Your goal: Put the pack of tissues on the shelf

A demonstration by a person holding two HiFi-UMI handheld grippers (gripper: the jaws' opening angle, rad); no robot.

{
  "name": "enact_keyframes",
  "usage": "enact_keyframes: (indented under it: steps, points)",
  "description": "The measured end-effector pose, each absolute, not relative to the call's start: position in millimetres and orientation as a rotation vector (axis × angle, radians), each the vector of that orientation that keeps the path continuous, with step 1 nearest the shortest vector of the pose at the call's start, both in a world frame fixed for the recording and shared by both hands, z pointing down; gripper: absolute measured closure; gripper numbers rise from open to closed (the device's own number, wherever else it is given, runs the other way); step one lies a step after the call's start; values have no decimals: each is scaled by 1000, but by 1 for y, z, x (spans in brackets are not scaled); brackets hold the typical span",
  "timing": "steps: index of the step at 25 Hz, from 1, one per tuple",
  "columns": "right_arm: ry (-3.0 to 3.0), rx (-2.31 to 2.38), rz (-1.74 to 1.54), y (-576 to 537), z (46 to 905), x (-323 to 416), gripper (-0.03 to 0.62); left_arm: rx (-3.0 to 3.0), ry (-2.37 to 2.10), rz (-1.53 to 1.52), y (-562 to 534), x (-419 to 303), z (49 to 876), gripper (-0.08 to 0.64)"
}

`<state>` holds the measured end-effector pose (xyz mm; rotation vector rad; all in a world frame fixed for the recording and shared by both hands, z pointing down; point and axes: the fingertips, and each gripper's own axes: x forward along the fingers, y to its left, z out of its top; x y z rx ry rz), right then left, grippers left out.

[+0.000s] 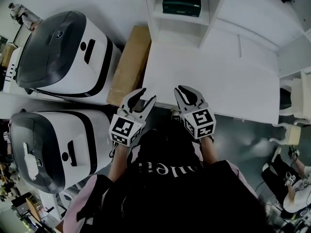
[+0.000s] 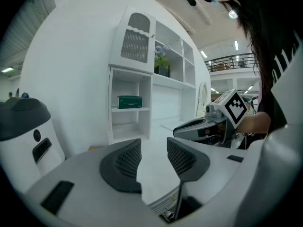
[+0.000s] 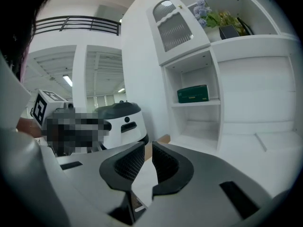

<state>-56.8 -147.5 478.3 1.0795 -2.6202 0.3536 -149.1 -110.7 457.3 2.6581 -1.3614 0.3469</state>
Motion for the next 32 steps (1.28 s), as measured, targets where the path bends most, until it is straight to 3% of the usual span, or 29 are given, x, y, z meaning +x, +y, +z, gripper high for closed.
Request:
enact_keyframes:
  steps: [17, 32]
  points:
    - [-2543, 1197, 348, -36, 486, -103, 522, 2741, -1196, 233, -16, -189, 461, 500]
    - [-2510, 1232, 298, -13, 485, -110, 529, 2750, -1167, 172, 5, -201, 463, 534]
